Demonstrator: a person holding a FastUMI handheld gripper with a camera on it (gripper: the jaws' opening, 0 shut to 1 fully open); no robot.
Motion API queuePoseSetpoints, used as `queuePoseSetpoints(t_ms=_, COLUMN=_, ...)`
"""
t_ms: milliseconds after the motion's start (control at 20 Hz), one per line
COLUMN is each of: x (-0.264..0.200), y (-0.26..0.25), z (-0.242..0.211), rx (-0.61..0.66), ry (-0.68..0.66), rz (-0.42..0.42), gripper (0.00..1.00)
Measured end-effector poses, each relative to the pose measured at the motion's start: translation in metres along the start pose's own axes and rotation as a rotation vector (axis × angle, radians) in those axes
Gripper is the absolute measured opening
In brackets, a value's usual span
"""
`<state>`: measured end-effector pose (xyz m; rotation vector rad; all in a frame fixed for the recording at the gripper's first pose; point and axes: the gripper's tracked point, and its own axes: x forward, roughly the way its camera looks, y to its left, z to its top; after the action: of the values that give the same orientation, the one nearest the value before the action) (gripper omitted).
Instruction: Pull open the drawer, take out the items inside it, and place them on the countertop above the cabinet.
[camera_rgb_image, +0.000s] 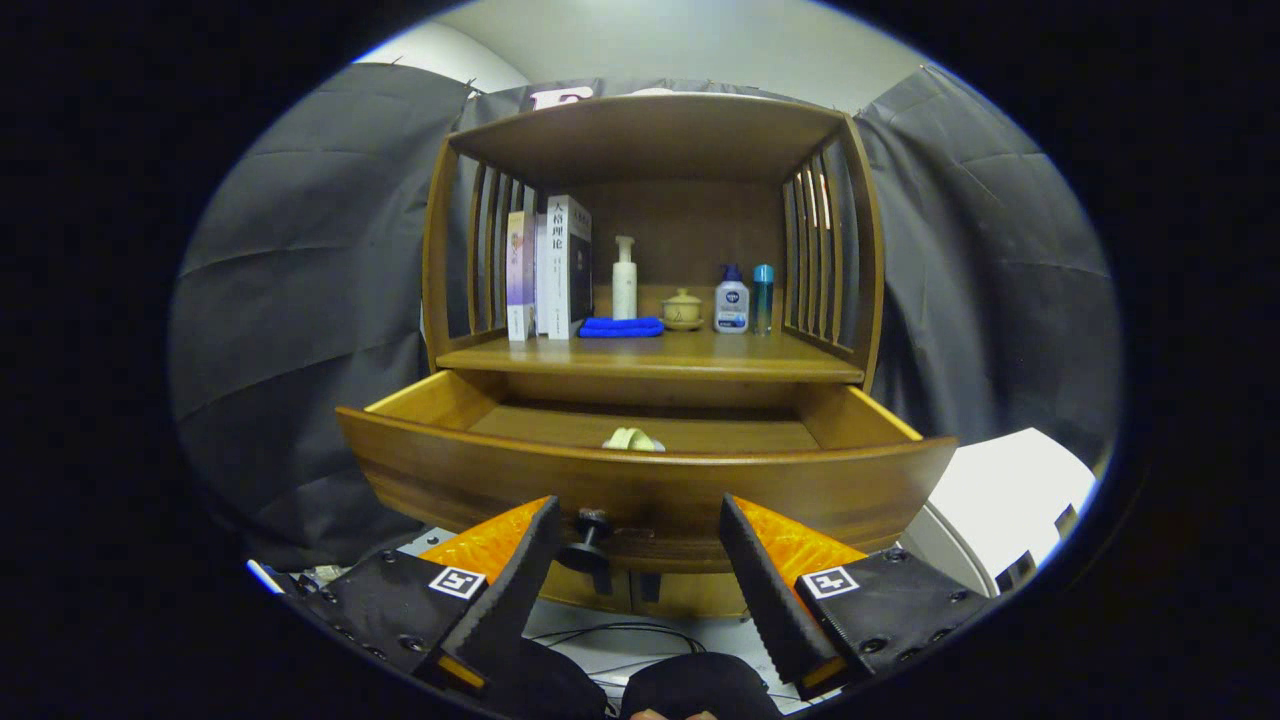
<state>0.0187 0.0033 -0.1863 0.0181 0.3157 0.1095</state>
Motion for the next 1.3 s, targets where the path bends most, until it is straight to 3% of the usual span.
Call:
queuePoseSetpoints(t_ms=200, x=-0.004, y=0.012, z=0.037, rx=-0.025, ry=0.000, rz=0.048, gripper=0.99)
queuePoseSetpoints(t_ms=450, x=0.026, y=0.019, z=0.047, rx=0.007, ry=0.106, rz=0.079, gripper=0.99)
queuePoseSetpoints(t_ms=850, x=0.105, y=0.017, z=0.030, rx=0.025, ry=0.352, rz=0.100, gripper=0.99)
queuePoseSetpoints(t_ms=1000, x=0.129, y=0.021, z=0.023, rx=0.078, ry=0.439, rz=0.130, gripper=0.98)
queuePoseSetpoints(t_ms=1300, x=0.166, y=0.022, z=0.009, rx=0.168, ry=0.591, rz=0.105, gripper=0.98)
